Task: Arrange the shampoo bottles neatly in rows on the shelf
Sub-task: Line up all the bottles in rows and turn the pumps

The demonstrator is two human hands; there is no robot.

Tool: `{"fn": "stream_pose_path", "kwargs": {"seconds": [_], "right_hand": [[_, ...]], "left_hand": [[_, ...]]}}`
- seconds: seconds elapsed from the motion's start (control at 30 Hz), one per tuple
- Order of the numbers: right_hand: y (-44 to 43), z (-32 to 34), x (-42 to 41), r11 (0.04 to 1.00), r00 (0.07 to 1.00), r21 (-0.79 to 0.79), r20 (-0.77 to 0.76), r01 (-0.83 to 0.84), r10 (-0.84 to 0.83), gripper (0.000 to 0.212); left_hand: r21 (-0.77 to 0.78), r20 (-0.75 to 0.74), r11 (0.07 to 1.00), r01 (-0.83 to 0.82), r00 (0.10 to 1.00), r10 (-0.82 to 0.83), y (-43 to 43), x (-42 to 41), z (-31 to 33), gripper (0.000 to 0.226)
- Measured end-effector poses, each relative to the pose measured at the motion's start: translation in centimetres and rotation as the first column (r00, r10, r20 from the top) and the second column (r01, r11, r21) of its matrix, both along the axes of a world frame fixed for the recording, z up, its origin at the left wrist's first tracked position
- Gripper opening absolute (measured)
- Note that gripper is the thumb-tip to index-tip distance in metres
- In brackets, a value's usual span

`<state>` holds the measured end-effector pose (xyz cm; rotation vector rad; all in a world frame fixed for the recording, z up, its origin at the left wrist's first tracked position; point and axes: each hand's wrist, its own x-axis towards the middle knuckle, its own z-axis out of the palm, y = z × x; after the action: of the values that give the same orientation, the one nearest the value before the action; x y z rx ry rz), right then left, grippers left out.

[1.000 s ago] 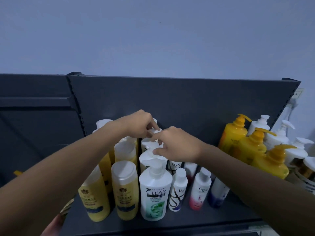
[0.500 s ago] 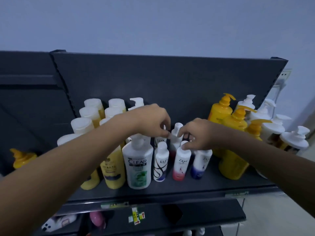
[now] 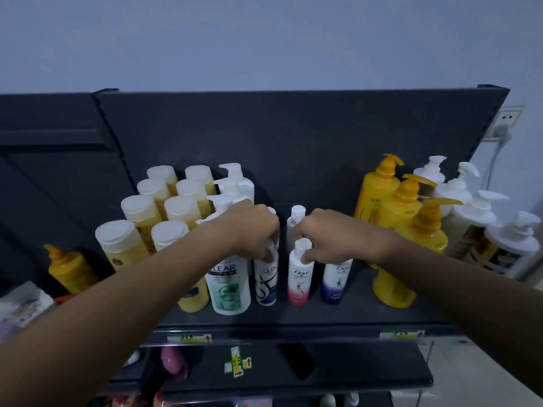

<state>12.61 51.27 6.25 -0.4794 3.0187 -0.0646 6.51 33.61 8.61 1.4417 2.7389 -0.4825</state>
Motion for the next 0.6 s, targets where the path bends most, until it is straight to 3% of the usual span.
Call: {"fn": "stream_pose_path", "kwargs": {"seconds": [0.37, 0.47, 0.53, 0.6], "right_hand": [[1.1, 0.5, -0.8, 0.999, 1.0, -0.036, -0.013, 0.015, -0.016, 0.032], [1.9, 1.6, -2.1, 0.985, 0.989, -0.143, -0.09, 0.099, -0.113, 0.029], [2.5, 1.7, -3.5, 0.978, 0.976, -0.158, -0.15, 0.137, -0.161, 0.028], [2.8, 1.4, -4.8, 0.979, 0.971, -0.129, -0.164, 0.155, -0.175, 0.03]], "left_hand": [[0.018, 0.057, 1.0, -0.022, 0.998, 0.021, 0.4, -1.0, -0.5, 0.048], [0.147, 0.106, 0.984, -0.104, 0.99, 0.089, 0.6, -2.4, 0.4, 0.034], [0.245, 0.065, 0.961, -0.129, 0.991, 0.117, 1.1, -3.5, 1.1, 0.024], [0.248, -0.035, 0.964, -0.098, 0.993, 0.11, 1.8, -4.6, 1.2, 0.026]]}}
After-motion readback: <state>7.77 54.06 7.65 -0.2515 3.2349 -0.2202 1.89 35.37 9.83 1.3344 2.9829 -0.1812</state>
